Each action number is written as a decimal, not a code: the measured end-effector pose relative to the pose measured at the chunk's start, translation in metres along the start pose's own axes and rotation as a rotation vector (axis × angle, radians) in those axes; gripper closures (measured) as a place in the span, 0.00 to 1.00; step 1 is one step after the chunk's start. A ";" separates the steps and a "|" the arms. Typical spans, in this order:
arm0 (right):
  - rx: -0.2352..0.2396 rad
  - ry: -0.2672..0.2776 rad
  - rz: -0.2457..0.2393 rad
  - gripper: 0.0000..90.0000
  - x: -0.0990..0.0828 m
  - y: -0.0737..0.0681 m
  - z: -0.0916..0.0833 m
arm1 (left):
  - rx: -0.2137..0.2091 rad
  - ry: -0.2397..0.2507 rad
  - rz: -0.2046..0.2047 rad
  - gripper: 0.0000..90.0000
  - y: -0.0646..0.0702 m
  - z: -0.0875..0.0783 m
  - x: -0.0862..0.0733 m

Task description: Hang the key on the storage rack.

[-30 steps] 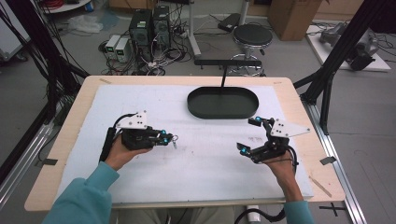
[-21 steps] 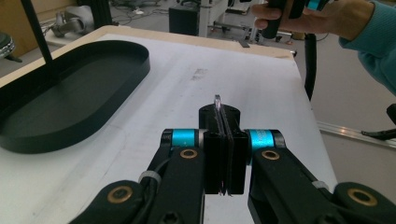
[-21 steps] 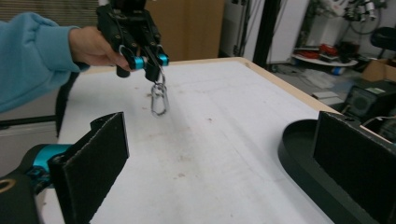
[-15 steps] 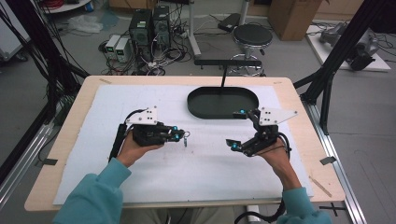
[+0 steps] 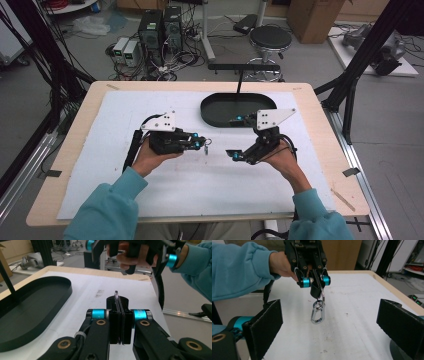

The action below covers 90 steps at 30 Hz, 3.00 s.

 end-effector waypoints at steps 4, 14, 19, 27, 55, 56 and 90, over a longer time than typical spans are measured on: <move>0.051 -0.014 -0.015 0.18 0.001 -0.003 0.007 | -0.004 0.014 0.007 0.98 0.001 0.004 0.007; 0.093 -0.044 -0.027 0.42 0.000 -0.004 0.013 | -0.019 0.015 0.023 0.98 0.004 0.009 0.011; 0.105 -0.036 -0.025 0.55 0.001 -0.004 0.013 | -0.023 0.018 0.024 0.98 0.005 0.010 0.012; 0.121 -0.043 -0.036 0.70 0.001 -0.003 0.014 | -0.026 0.023 0.027 0.98 0.006 0.011 0.013; 0.123 -0.073 -0.049 0.91 -0.001 -0.004 0.019 | -0.027 0.022 0.033 0.98 0.006 0.011 0.013; 0.124 -0.073 -0.048 0.91 -0.001 -0.005 0.018 | -0.027 0.018 0.036 0.98 0.006 0.011 0.012; 0.139 -0.099 0.022 0.99 -0.002 -0.004 0.018 | -0.031 0.021 0.054 0.97 0.006 0.013 0.011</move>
Point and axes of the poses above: each handheld gripper's, and its own axes: z roughly forward along the jaws, x roughly out of its top, y roughly to its right, the point moved 9 cm from there along z, roughly forward along the jaws, and after that the axes turned 11 degrees about z, right-handed, at the moved point
